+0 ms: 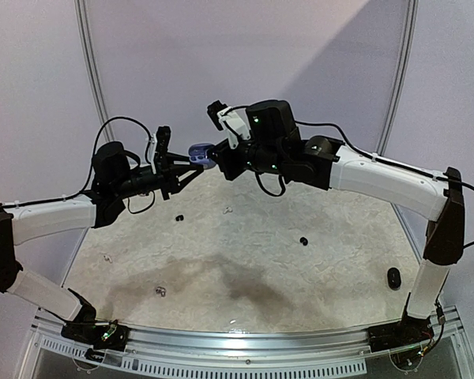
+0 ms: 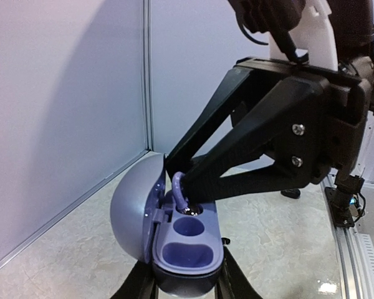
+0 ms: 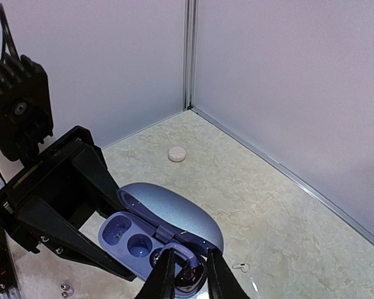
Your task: Insert the wireless bluetooth earbuds into the charging case
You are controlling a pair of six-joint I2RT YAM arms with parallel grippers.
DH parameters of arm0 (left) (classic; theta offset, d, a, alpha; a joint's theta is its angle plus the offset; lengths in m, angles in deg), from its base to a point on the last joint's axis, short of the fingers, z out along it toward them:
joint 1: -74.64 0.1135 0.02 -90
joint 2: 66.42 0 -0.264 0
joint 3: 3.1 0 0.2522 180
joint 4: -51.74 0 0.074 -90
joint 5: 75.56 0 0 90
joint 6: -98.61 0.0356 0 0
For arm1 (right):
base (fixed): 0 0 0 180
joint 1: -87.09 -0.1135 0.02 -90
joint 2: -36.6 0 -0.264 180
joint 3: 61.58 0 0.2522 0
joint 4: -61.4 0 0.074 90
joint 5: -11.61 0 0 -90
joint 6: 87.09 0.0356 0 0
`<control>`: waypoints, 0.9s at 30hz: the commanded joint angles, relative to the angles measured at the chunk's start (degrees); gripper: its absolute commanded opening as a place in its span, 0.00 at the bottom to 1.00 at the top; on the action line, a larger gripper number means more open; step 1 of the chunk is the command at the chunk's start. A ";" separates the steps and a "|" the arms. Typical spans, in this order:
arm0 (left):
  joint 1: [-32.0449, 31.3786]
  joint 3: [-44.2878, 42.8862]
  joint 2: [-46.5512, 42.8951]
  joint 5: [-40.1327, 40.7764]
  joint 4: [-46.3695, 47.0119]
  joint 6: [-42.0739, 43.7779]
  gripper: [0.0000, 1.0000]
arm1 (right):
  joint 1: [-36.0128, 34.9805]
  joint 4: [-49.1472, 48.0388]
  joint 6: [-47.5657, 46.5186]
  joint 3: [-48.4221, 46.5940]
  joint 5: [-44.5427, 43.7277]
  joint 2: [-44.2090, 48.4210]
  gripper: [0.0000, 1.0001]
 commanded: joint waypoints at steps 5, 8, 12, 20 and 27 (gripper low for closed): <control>-1.01 0.49 -1.39 0.59 3.71 -0.39 0.00 | 0.16 1.88 0.73 1.82 0.43 1.18 0.26; -0.97 0.64 -1.54 0.75 3.67 -0.41 0.00 | 0.16 2.42 0.71 2.55 -0.81 2.00 0.28; -0.97 0.76 -1.55 0.47 3.23 -0.06 0.00 | 0.11 1.31 0.23 2.68 -1.16 3.53 0.30; -0.97 0.67 -1.58 0.17 2.48 -0.01 0.00 | 0.12 0.54 -1.23 0.26 0.72 5.06 0.33; -1.00 0.32 -1.55 0.09 2.16 0.29 0.00 | 0.23 -1.58 -0.88 -0.49 1.92 4.32 0.25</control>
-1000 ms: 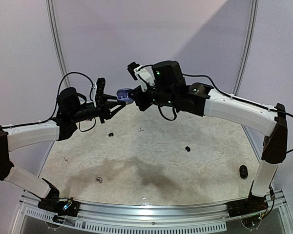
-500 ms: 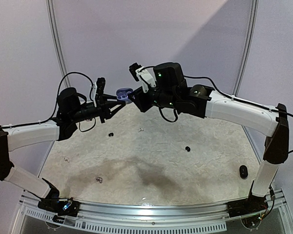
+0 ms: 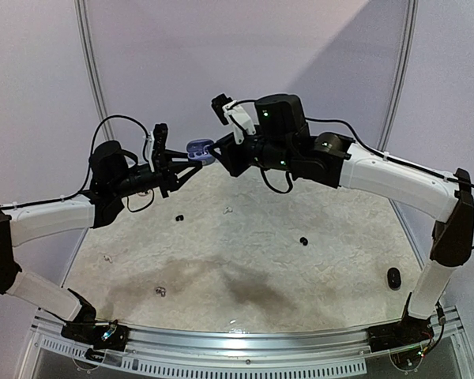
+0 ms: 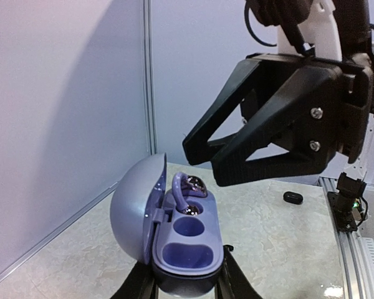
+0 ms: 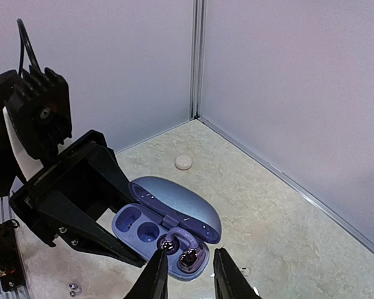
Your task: Insert the wireless bluetooth earbuds into the charging case
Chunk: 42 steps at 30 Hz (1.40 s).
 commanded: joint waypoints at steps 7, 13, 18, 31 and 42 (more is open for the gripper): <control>-0.97 0.14 -0.85 -0.48 0.82 0.18 0.00 | 0.82 -1.34 0.57 -2.34 0.37 -0.46 0.19; -1.01 0.02 -0.77 -0.57 0.82 0.14 0.00 | 1.03 -0.73 0.46 -3.18 0.98 -1.98 0.17; -1.00 0.05 -0.72 -0.57 0.91 0.36 0.00 | 1.00 -0.20 1.47 -1.90 1.30 -2.60 0.15; -0.97 0.62 -0.81 0.51 2.56 -0.52 0.00 | 1.28 0.07 4.33 3.42 1.70 -1.83 0.07; -0.97 0.76 -1.09 2.11 1.45 -2.24 0.00 | 1.58 0.54 3.88 3.39 0.98 0.50 0.21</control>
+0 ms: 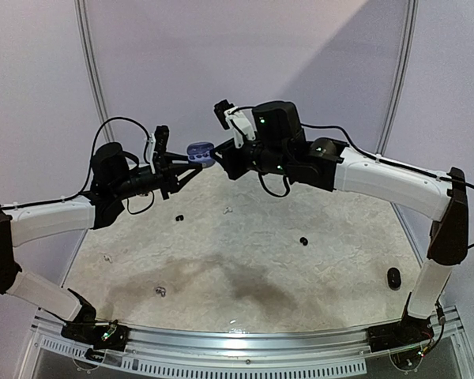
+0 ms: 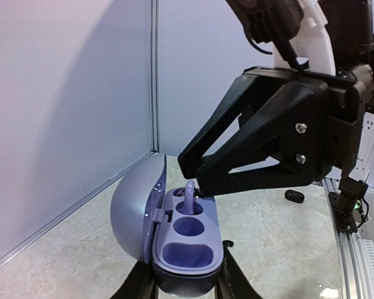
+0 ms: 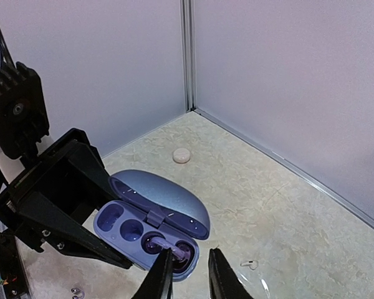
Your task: Insert the wireless bluetooth earbuds into the charging case
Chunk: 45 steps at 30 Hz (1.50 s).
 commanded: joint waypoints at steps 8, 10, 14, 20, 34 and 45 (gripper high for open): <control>-0.75 0.60 -2.68 3.65 -1.39 -3.06 0.00 | 1.50 -0.24 -0.27 1.62 2.93 7.41 0.30; -0.76 0.81 -3.30 2.95 -1.79 -3.48 0.00 | 1.85 -0.23 0.40 2.07 4.37 7.83 0.36; -0.20 0.50 -5.26 1.08 -4.45 -3.55 0.00 | 2.39 -0.20 0.98 3.28 8.18 8.69 0.58; 4.96 -3.36 -10.22 -0.43 -15.40 -5.25 0.00 | 3.18 0.82 3.13 4.81 10.30 10.62 0.77; 15.27 4.12 -31.61 12.38 -37.40 -5.97 0.00 | -5.91 22.08 16.63 -18.62 3.35 -15.43 0.71; 17.32 9.32 -44.02 16.21 -49.66 -2.15 0.00 | -15.70 16.58 16.86 -26.15 4.61 -35.44 0.71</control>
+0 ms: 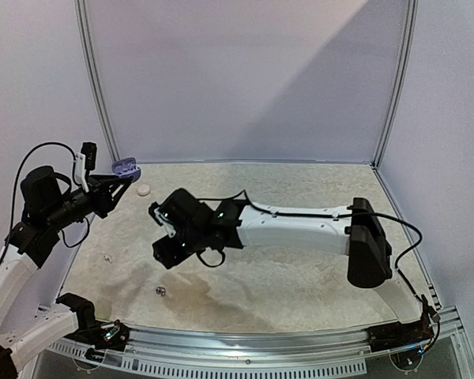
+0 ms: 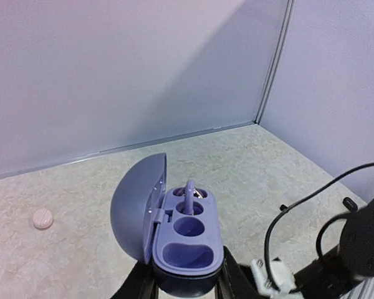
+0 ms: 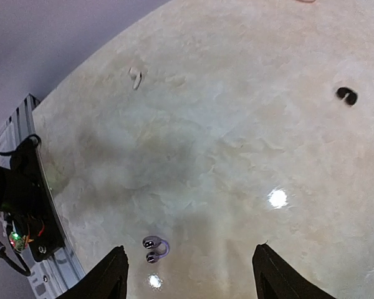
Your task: Insert the wireless bluetooth earbuds into the charging case
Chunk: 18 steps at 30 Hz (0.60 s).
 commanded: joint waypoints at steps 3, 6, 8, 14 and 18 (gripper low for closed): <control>0.61 2.92 -5.36 3.20 -6.76 1.10 0.00 | -2.93 -5.24 -1.11 -3.24 0.60 -7.86 0.74; 0.59 3.96 -6.07 2.58 -6.59 0.93 0.00 | -3.64 -6.73 -2.57 -3.56 1.34 -10.36 0.78; 0.63 4.11 -5.99 2.30 -6.63 0.86 0.00 | -3.99 -6.65 -4.07 -3.80 0.88 -12.02 0.79; 0.61 3.91 -5.45 1.81 -6.04 0.75 0.00 | -4.92 -6.31 -7.69 -3.68 -3.09 -14.52 0.74; 0.62 3.67 -5.15 1.64 -6.30 0.94 0.00 | -6.13 -5.89 -9.29 -2.63 -3.32 -14.73 0.70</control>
